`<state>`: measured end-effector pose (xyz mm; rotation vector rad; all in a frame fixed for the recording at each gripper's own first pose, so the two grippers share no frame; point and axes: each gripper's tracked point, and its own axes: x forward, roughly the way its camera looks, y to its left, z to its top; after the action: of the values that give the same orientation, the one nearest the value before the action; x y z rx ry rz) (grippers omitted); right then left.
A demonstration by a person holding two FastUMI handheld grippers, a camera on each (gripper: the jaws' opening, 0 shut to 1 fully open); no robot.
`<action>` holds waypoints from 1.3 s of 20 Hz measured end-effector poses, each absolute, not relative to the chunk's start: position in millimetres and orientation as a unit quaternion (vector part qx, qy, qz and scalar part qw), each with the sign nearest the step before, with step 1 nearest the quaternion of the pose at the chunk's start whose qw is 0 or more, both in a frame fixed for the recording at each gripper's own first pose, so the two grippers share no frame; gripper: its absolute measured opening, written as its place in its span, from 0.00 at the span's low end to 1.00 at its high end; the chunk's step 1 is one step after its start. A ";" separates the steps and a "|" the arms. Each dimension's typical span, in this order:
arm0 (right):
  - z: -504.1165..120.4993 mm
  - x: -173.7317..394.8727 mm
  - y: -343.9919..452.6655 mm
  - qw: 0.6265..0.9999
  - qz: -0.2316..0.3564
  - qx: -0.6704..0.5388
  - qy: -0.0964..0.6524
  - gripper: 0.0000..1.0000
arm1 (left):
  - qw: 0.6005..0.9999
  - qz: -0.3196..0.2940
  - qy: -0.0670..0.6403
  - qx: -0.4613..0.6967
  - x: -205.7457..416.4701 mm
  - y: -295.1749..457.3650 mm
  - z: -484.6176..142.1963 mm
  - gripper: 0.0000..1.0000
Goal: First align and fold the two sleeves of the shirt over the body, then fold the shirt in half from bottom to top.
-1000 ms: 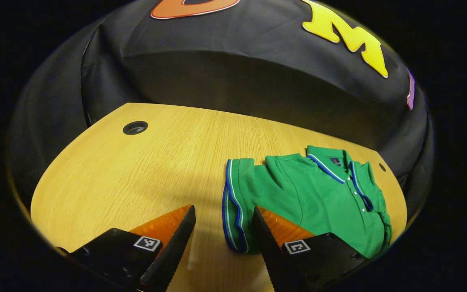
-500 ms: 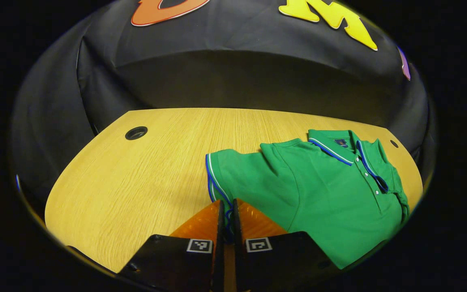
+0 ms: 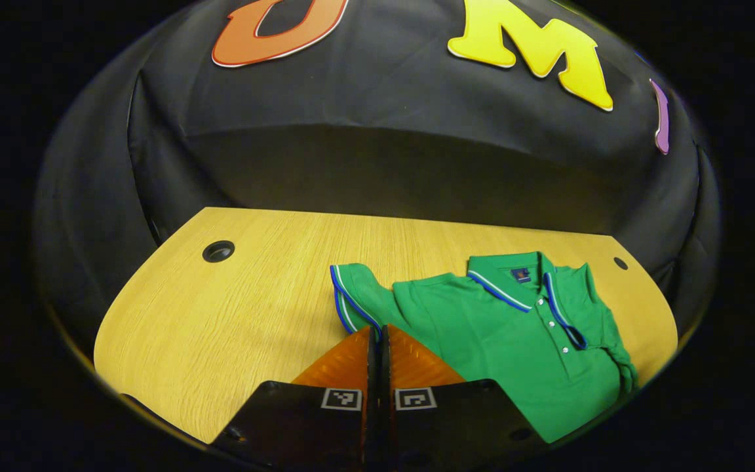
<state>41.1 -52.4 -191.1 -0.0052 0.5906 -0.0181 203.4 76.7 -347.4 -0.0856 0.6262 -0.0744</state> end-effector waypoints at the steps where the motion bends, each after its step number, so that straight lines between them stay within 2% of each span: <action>1: -191.1 39.7 -55.3 0.957 -0.010 -0.001 0.289 0.96 | 0.951 -0.038 0.304 -0.038 205.5 69.6 -339.2 0.06; 6: -182.7 28.4 -83.1 0.961 -0.031 0.012 0.276 0.96 | 0.955 -0.062 0.290 -0.028 212.3 -1.0 -311.3 0.06; 11: -176.8 13.1 -130.9 0.961 -0.074 0.020 0.266 0.96 | 0.946 -0.098 0.309 -0.015 211.4 -78.6 -325.2 0.07; 14: -173.5 2.6 -151.5 0.959 -0.094 0.025 0.266 0.96 | 0.945 -0.108 0.309 -0.021 211.4 -103.7 -330.6 0.13; 16: -171.8 -0.8 -157.0 0.959 -0.098 0.026 0.265 0.98 | 0.947 -0.111 0.298 -0.031 212.0 -113.3 -324.6 0.28; 18: -174.2 -3.9 -155.1 0.959 -0.092 0.028 0.268 0.96 | 0.952 -0.108 0.283 -0.030 205.0 -111.1 -310.2 1.00; 26: -163.6 7.1 -119.3 0.968 -0.008 0.008 0.252 0.96 | 0.970 -0.075 0.228 -0.034 154.2 -73.5 -232.5 1.00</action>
<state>7.1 -119.3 -163.6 0.0154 0.5095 -0.0154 154.2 -73.5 -232.5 -0.0690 0.4608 -0.1517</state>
